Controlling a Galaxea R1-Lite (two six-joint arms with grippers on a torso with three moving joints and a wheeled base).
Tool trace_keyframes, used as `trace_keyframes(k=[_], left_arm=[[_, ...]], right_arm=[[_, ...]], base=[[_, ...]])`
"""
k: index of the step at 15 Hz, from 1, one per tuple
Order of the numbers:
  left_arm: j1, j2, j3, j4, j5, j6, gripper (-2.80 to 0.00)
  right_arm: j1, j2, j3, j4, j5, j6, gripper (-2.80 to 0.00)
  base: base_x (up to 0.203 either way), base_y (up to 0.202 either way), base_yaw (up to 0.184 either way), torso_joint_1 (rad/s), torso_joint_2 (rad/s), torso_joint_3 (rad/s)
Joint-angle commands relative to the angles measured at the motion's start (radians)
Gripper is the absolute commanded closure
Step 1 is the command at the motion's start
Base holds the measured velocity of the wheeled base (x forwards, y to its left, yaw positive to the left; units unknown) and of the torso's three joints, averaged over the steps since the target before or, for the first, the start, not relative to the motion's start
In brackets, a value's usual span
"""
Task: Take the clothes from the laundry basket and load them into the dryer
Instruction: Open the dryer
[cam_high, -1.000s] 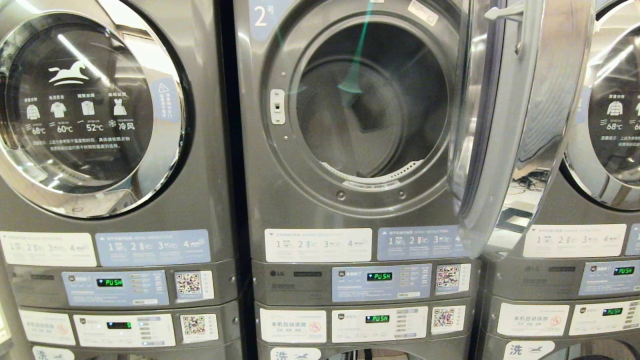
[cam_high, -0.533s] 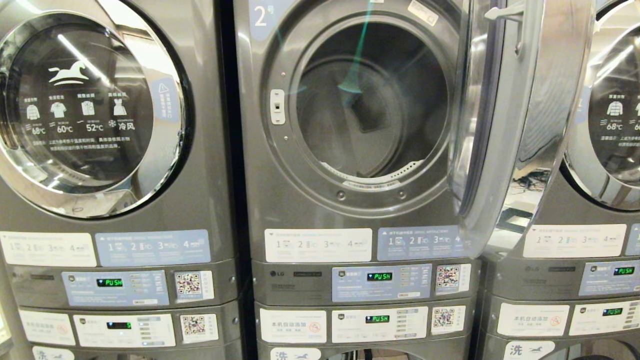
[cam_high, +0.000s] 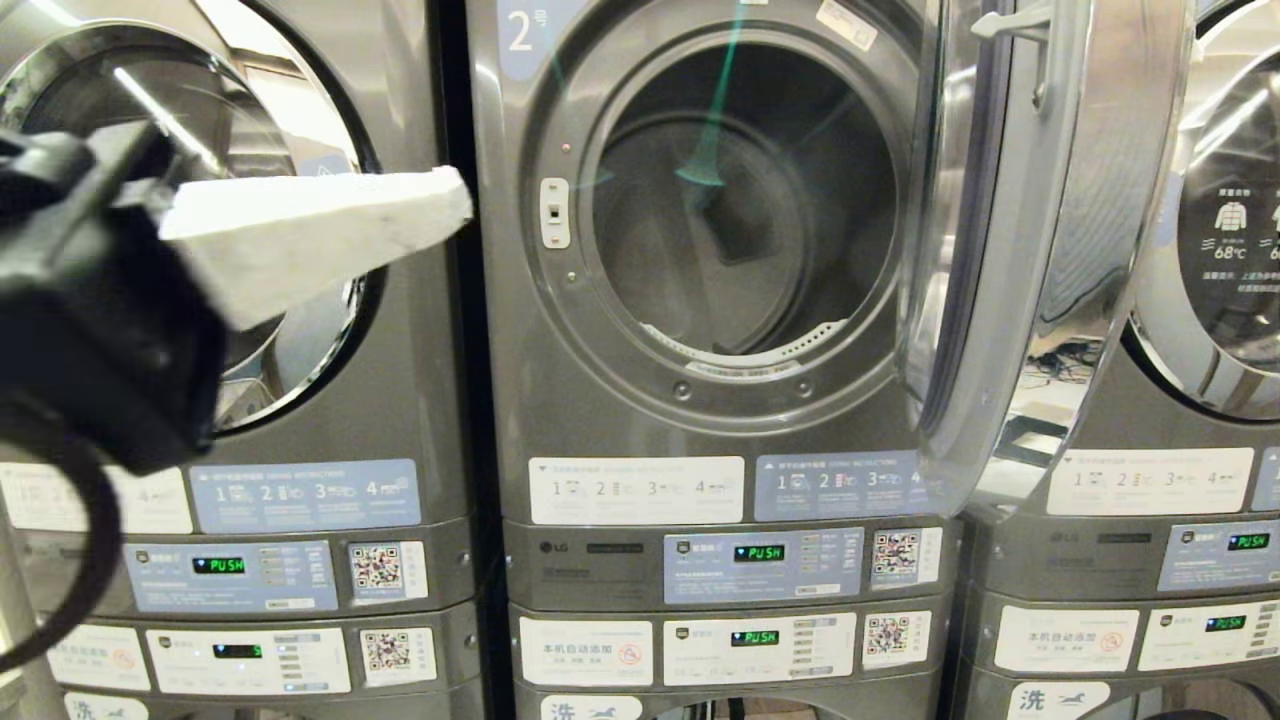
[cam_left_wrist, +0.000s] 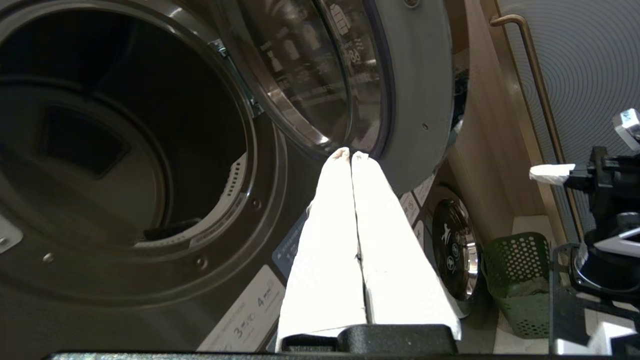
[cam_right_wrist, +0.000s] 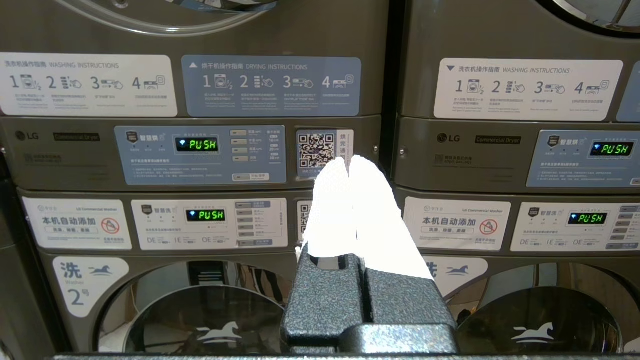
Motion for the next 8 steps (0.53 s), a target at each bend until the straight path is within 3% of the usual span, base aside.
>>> trace_keyframes(k=[1, 8], left_arm=[[-0.044, 0.141, -0.041, -0.04, 0.005, 0.002, 0.0], [-0.192, 0.401, -0.306, -0.095, 0.012, 0.05, 0.0]], right_arm=[[0.0, 0.0, 0.0, -0.001, 0.0, 0.001, 0.0], [0.0, 0.0, 0.0, -0.001, 0.0, 0.001, 0.0]], base=[[0.0, 0.0, 0.0, 0.0, 0.0, 0.0], [0.0, 0.0, 0.0, 0.0, 0.0, 0.0]])
